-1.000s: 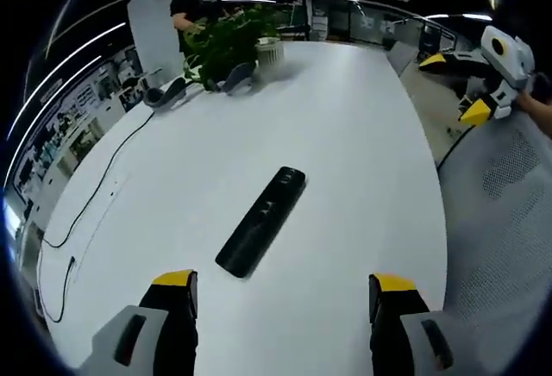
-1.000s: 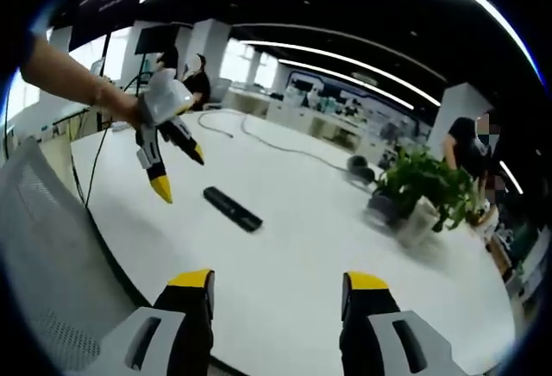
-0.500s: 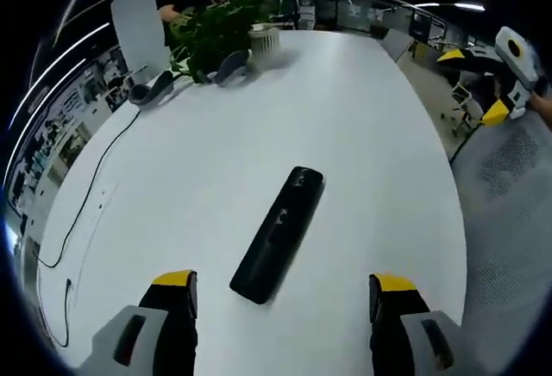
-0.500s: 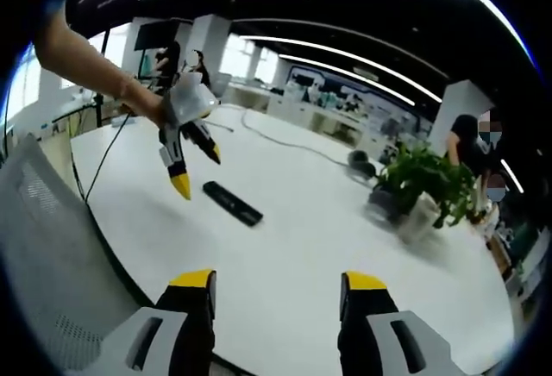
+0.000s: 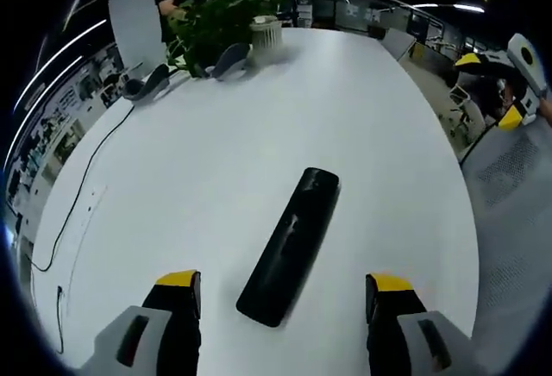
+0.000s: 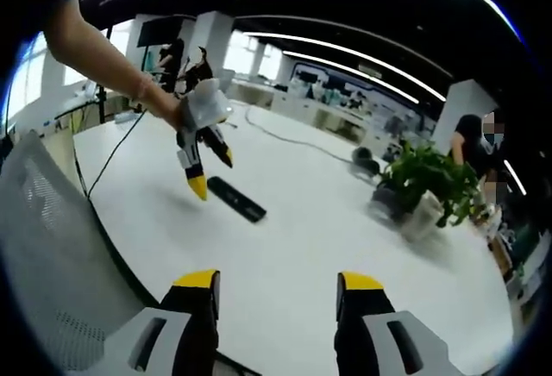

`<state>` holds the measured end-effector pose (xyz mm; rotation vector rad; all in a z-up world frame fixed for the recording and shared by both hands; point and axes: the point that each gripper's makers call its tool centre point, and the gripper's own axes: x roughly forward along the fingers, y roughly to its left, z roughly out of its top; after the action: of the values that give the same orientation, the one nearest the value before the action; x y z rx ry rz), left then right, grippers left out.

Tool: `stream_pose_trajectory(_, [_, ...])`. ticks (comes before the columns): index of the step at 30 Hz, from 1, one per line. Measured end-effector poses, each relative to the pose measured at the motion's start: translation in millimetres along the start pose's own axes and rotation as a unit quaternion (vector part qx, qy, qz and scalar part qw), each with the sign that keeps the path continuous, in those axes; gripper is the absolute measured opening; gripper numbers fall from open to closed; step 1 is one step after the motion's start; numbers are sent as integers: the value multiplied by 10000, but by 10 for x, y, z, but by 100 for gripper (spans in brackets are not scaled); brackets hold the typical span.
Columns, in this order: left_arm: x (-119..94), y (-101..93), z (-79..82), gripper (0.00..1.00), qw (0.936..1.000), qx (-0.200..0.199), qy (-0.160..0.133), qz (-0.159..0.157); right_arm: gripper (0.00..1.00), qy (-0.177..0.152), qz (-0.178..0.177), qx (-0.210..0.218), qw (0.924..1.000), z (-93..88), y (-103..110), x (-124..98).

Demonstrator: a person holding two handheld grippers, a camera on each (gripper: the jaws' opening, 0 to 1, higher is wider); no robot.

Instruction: Press the specified remote control buttons in sequence, fully releasing each button before pressing the next.

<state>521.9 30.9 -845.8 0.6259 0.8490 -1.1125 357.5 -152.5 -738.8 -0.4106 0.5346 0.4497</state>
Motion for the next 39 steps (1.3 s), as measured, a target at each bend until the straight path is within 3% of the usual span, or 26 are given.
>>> stream_pose_trajectory(12, [131, 37, -12, 80, 9999, 36, 95, -53, 47, 90, 101, -7, 9999, -34, 31, 21])
stream_pose_trajectory(21, [171, 73, -19, 70, 9999, 35, 65, -98, 44, 152, 148, -13, 9998, -53, 49, 21])
stream_pose_trajectory(32, [165, 6, 17, 29, 9992, 304, -41, -246, 38, 151, 212, -11, 9997, -50, 79, 13])
stream_pose_trajectory(39, [168, -59, 13, 25, 9984, 476, 6, -298, 37, 139, 209, -2, 9997, -47, 76, 9])
